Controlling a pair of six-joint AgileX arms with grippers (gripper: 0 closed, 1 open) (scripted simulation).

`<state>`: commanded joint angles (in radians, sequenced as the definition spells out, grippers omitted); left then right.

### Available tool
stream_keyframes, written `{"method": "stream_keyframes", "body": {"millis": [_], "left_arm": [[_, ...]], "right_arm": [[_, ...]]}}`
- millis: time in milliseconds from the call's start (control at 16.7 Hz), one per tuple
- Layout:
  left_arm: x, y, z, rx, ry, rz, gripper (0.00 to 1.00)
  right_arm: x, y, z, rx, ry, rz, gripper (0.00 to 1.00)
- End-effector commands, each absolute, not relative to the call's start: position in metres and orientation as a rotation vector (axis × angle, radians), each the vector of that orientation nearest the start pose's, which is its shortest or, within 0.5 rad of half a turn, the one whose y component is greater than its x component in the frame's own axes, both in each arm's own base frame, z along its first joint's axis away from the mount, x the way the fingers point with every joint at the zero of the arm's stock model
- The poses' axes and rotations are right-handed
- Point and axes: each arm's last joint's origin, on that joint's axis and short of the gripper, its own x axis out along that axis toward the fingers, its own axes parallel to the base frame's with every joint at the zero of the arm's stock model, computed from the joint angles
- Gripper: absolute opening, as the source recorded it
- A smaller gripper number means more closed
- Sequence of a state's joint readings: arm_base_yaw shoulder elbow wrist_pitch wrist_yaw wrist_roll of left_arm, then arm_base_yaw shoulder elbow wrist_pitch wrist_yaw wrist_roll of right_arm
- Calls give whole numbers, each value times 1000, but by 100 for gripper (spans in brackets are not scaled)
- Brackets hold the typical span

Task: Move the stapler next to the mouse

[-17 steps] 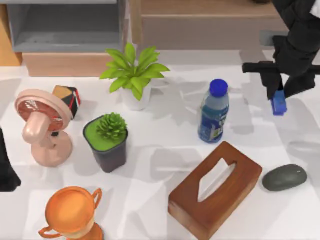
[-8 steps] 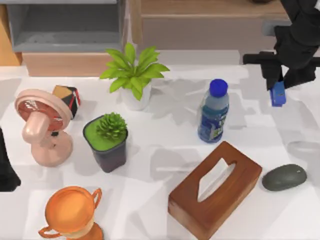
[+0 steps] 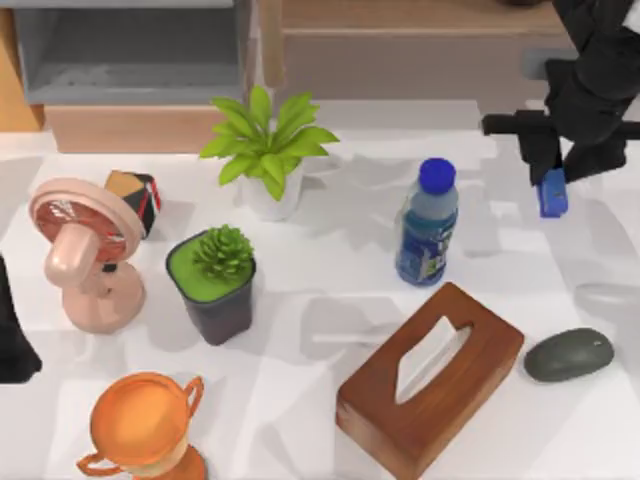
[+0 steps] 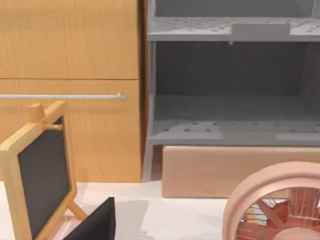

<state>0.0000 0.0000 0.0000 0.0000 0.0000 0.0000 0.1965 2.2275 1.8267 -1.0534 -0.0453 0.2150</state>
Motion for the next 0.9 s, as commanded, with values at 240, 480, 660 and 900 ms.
{"method": "stream_keyframes", "body": {"millis": [240, 480, 660, 900], "left_arm": [[106, -1, 160, 0, 0, 0, 100], [106, -1, 160, 0, 0, 0, 100], [106, -1, 160, 0, 0, 0, 100], [106, -1, 160, 0, 0, 0, 100]], "right_arm": [[436, 94, 143, 48, 1536, 39, 0], [435, 93, 132, 43, 1568, 33, 0], [435, 93, 132, 43, 1568, 33, 8], [435, 93, 132, 43, 1568, 33, 38]]}}
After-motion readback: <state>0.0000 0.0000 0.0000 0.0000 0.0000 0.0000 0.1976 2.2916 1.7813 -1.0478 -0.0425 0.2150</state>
